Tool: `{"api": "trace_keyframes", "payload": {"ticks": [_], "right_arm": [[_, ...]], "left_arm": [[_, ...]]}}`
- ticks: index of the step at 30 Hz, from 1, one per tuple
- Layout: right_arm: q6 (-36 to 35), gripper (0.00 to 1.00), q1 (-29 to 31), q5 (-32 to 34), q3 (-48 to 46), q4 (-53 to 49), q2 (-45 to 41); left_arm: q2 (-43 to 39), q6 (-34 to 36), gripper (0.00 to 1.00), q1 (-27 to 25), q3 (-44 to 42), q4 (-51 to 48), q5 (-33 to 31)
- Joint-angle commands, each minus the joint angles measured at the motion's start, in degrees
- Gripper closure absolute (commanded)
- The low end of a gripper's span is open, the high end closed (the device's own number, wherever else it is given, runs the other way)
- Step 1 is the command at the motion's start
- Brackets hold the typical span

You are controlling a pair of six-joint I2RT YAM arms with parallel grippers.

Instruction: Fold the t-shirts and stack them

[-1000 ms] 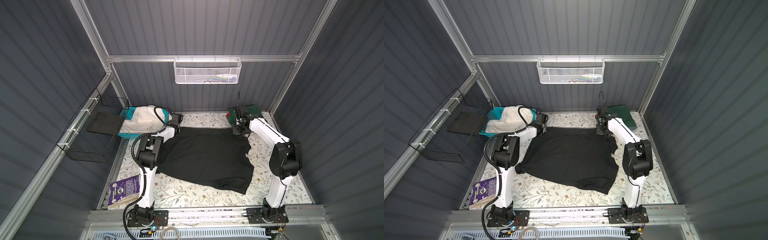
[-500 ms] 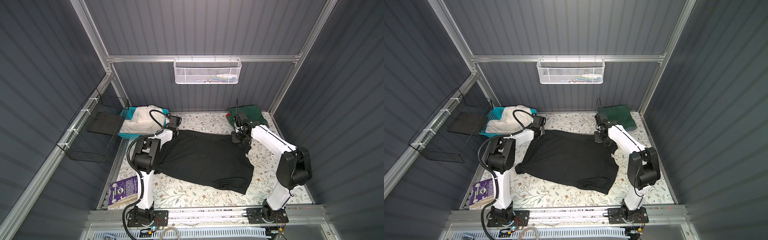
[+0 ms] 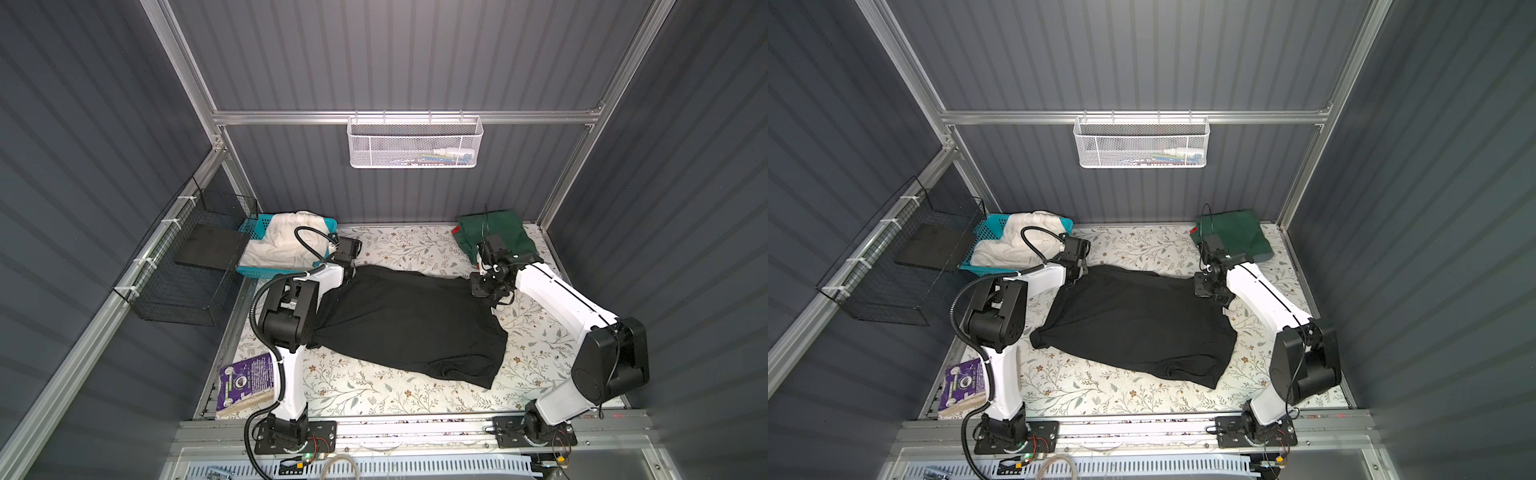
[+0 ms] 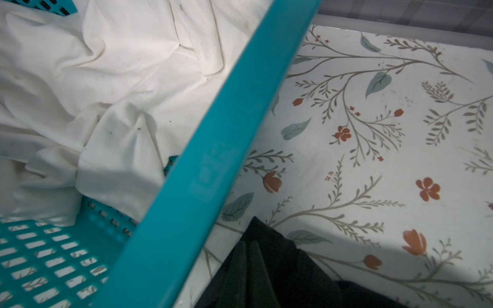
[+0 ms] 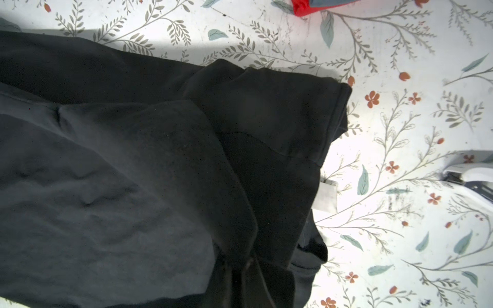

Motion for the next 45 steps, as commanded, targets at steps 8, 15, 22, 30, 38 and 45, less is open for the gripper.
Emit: {"api": "trace_keyframes", "payload": {"ticks": [8, 15, 22, 30, 38, 45], "right_arm": [[3.6, 1.0, 0.7, -4.1, -8.6, 0.6, -4.4], [2.1, 0.8, 1.0, -13.4, -10.4, 3.4, -4.8], [1.1, 0.59, 0.8, -27.7, -11.6, 7.4, -6.3], [1.3, 0.44, 0.6, -16.9, -6.4, 2.8, -1.5], [1.6, 0.5, 1.2, -13.5, -0.8, 1.4, 8.0], [1.5, 0.53, 2.1, -14.3, -1.7, 5.4, 13.6]], "left_arm": [[-6.7, -2.0, 0.73, 0.8, -7.3, 0.6, -2.0], [-10.8, -4.6, 0.23, 0.9, -9.2, -0.8, 2.8], [-12.7, -5.2, 0.12, 0.9, -6.2, -4.5, 12.1], [-10.5, -3.8, 0.07, -1.1, -3.7, -4.6, 19.4], [-9.6, -3.2, 0.0, -5.1, -2.6, -5.8, 21.6], [-10.0, -4.7, 0.0, -6.7, -3.2, -5.4, 24.0]]}}
